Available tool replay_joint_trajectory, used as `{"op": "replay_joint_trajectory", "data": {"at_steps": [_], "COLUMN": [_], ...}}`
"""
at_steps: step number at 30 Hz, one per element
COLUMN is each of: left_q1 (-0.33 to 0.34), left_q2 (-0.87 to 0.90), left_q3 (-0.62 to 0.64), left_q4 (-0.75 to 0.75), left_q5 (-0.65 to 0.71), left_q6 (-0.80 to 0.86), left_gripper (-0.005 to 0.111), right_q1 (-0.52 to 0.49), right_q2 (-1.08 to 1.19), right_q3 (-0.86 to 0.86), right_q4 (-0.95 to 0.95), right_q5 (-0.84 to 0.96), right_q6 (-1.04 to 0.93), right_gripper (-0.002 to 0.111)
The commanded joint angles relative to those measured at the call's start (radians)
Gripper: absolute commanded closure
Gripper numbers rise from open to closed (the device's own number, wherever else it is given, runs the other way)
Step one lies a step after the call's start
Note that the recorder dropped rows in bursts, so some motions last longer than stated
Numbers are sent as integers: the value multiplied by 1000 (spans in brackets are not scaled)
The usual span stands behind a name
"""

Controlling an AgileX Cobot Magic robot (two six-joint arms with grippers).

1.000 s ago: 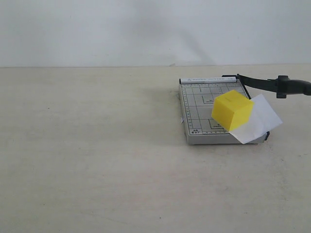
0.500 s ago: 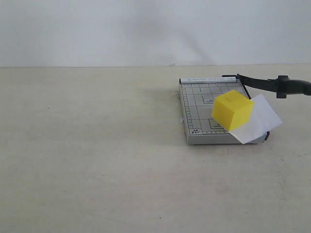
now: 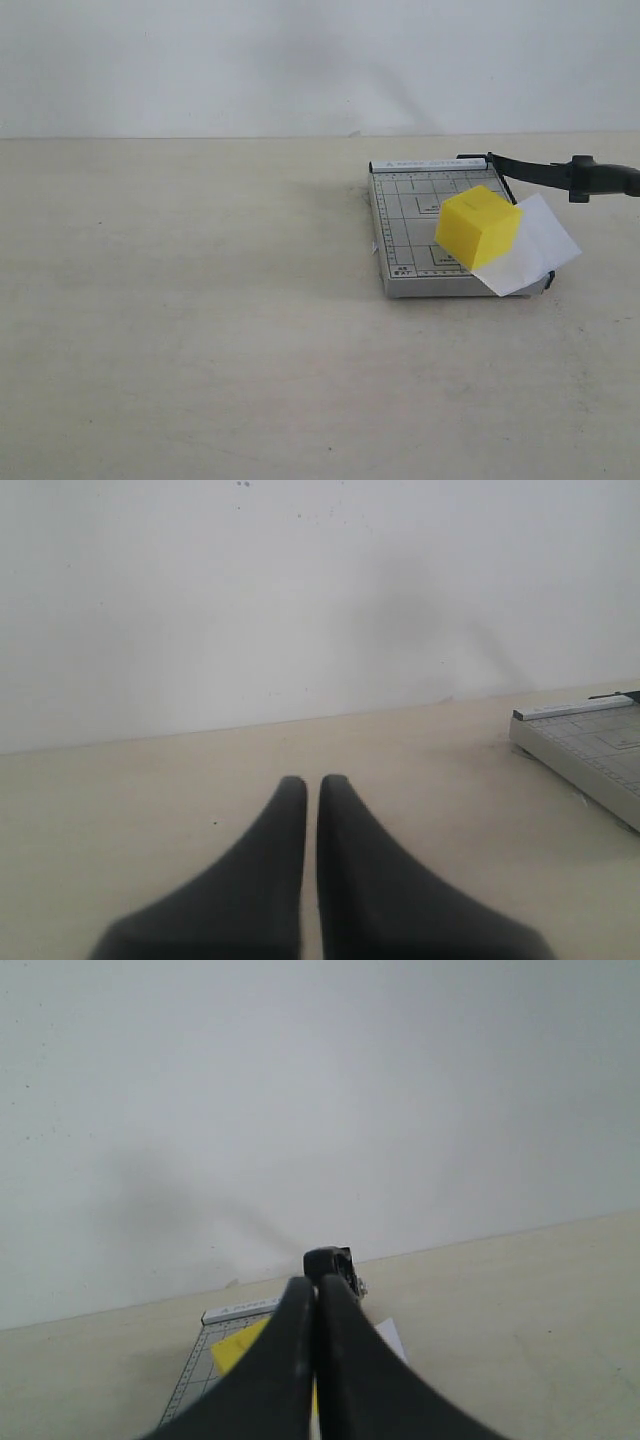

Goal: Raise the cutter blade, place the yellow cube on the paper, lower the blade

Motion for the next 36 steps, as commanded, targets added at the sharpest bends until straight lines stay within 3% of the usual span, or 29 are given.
{"op": "replay_joint_trajectory", "data": {"at_steps": [1,10,13,16,19,24,25,30,36], "left_q1": [1,1,1,1,1,1,1,1,1], "left_q2": [-4,-4,-4,-4,-4,-4,-4,-4,-4], "left_q3": [4,4,4,4,4,4,4,4,4], "left_q4": [-8,-8,-8,-8,-8,-8,-8,-8,-8], "left_q5": [1,1,1,1,1,1,1,1,1], "left_q6": [3,3,3,3,3,3,3,3,3], "left_gripper": [102,102,102,102,102,102,102,102,102], "right_q1": [1,1,1,1,1,1,1,1,1], "right_q2": [-7,-7,-7,-7,19,177,212,482,847], "right_q3": [-1,-1,-41,-145,-239,-368,-394,-579,-899], "right_q4": [1,1,-6,-25,-25,-48,-67,-199,-229], "right_q5": [-62,-116,-21,151,265,359,374,558,814], "right_q6": [0,215,199,42,-53,-19,20,120,-29], "right_gripper": [108,108,108,107,95,50,45,44,44]}}
